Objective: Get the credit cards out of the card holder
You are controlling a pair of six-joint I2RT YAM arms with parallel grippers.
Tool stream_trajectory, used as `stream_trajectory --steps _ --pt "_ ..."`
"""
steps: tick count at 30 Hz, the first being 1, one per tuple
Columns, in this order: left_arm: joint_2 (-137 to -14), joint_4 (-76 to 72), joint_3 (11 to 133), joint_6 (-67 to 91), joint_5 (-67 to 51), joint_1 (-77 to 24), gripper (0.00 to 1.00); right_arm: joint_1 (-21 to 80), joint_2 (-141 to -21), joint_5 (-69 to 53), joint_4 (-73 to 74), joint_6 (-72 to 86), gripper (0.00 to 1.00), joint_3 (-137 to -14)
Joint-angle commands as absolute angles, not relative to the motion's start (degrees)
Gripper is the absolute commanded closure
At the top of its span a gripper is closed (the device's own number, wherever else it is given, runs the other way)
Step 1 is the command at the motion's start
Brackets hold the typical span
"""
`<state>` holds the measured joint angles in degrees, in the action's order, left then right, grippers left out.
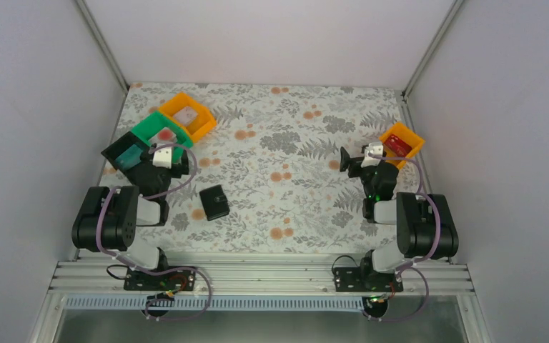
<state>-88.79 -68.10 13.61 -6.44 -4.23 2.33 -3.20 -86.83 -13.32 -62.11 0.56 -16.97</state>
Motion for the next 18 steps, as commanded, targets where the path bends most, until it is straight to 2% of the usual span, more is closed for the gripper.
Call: stream_trajectory --steps 1,6,9,10,11,13,15,18 --pt "-88.99 -70.58 14.30 -6.62 -4.18 2.11 0.00 -3.50 -87.39 -12.64 -62.95 -0.10 0.01 -18.35" --pt "-88.98 -70.58 14.33 -6.61 -4.14 2.11 0.00 -3.47 -86.07 -11.21 -59.62 0.68 0.01 -19.93" --pt "-87.06 -67.14 15.91 -7.28 -5.86 2.11 0.00 -3.59 -81.00 -10.45 -44.41 1.85 0.01 -27.30" --pt "-85.43 -58.14 20.13 -7.55 -8.07 2.11 0.00 -3.66 -79.36 -12.13 -40.43 2.68 0.01 -29.74" --pt "-85.19 -39.42 29.82 -8.89 -11.36 2.37 0.00 -3.69 -78.15 -14.90 -35.34 4.24 0.01 -32.34" --pt "-89.50 -14.96 44.99 -11.66 -20.82 2.99 0.00 -3.16 -77.58 -23.20 -27.94 7.45 0.01 -38.96" --pt "-93.01 -6.40 50.48 -13.00 -29.67 3.58 0.00 -0.48 -78.47 -24.82 -18.80 8.45 0.01 -45.25" --pt "-89.86 -6.93 47.00 -15.75 -34.53 2.86 0.00 10.44 -81.16 -15.07 -2.89 5.74 0.01 -55.28"
